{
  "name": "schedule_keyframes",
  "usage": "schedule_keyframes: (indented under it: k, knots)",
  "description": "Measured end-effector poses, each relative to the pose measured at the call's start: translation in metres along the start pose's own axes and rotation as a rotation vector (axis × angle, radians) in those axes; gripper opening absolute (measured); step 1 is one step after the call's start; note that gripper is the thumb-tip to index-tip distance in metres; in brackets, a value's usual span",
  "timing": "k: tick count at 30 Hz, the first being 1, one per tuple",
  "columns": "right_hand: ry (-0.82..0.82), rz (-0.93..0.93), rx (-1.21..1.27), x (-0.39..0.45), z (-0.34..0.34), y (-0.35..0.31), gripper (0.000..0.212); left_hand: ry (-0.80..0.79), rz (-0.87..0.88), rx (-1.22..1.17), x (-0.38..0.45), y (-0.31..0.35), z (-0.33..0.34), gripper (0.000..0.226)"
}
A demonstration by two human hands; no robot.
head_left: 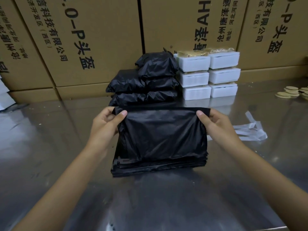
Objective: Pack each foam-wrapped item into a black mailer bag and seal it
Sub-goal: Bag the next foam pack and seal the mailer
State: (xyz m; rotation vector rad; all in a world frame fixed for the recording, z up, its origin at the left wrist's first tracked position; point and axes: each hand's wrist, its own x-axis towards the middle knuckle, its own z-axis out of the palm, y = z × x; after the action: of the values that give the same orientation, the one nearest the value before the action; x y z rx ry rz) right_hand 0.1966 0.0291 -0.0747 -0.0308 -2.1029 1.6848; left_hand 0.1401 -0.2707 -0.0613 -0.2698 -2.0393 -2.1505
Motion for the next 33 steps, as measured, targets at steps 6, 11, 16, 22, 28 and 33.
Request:
schedule_keyframes:
  k: [6,11,16,22,28,33]
  knots:
    - [0.064,0.140,-0.346,0.037,0.036,0.025,0.024,0.220,-0.275,0.002,0.033,-0.037,0.023,0.010]
    - [-0.051,0.345,-0.399,0.048,0.043,0.044,0.025,0.214,-0.221,0.386,0.035,-0.078,0.043,0.010]
    - [-0.063,0.321,-0.452,0.051,0.042,0.049,0.031,0.116,-0.126,0.663,0.033,-0.089,0.051,0.015]
    - [0.019,0.309,-0.375,0.041,0.047,0.047,0.031,0.163,-0.138,0.666,0.025,-0.090,0.053,0.019]
    - [-0.058,0.338,-0.516,0.031,0.035,0.039,0.033,0.092,-0.252,0.472,0.017,-0.089,0.040,0.030]
    - [-0.010,0.150,-0.698,0.035,0.039,0.006,0.018,-0.024,-0.562,-0.092,0.018,-0.074,0.025,0.021]
